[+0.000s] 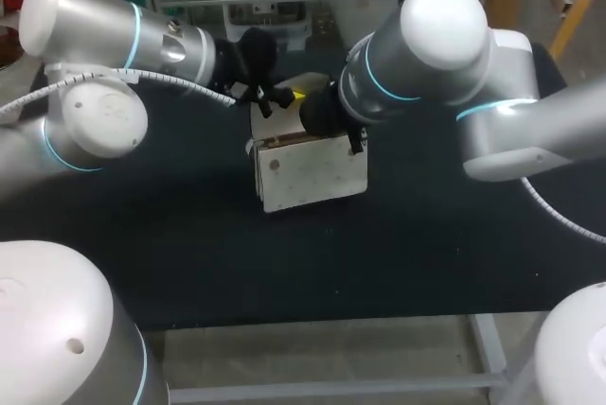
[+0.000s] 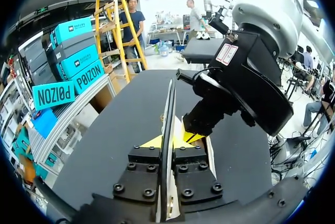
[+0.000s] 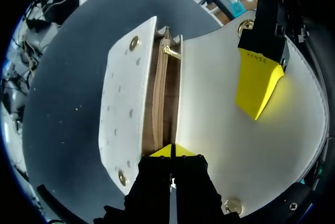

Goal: Pick up the bag, open it, inspect its contents, close it, and place it on the opposite side

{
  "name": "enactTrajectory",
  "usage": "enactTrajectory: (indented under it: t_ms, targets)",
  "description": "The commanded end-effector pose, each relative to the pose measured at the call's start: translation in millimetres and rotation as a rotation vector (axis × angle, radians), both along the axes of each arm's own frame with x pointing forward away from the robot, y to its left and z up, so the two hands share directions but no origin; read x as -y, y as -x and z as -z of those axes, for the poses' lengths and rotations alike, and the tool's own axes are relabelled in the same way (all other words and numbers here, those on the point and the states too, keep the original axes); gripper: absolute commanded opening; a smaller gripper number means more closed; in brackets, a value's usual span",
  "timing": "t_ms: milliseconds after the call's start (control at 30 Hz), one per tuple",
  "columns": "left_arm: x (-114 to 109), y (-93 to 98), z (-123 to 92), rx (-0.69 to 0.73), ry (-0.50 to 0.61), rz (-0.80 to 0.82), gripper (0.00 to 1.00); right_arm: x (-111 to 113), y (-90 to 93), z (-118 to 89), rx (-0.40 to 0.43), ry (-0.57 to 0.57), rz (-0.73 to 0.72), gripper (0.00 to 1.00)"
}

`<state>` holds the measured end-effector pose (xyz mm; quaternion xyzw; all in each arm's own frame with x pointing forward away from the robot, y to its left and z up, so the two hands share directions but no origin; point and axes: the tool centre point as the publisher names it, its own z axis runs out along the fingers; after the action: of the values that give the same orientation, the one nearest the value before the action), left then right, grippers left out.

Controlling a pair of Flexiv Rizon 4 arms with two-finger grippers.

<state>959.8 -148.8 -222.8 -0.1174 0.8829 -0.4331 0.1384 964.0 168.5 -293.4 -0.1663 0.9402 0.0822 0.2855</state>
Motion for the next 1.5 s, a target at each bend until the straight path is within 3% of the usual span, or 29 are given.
enactTrajectory:
  t_ms: [33,267,733,1067,1500]
  targets:
    - [-1.3,-0.1,-1.1,0.003,0.007,0.001,0.00,1.0,-1.0,6.6,-0.011,0.003,0.002,0.00]
    - [-3.0,-0.5,-1.2,0.007,0.021,-0.016,0.00,0.0,3.8,20.4,-0.050,-0.005,-0.005,0.00]
    - [-2.1,-1.5,1.2,0.002,0.021,-0.030,0.00,-6.4,24.4,4.7,0.008,0.012,-0.015,0.00]
    - [-5.8,3.8,-0.4,0.012,0.034,-0.016,0.00,1.2,8.9,29.2,-0.081,-0.001,-0.005,0.00]
    - [-5.3,7.8,1.6,0.033,0.058,0.050,0.00,-0.4,2.2,33.6,-0.098,0.013,-0.036,0.00]
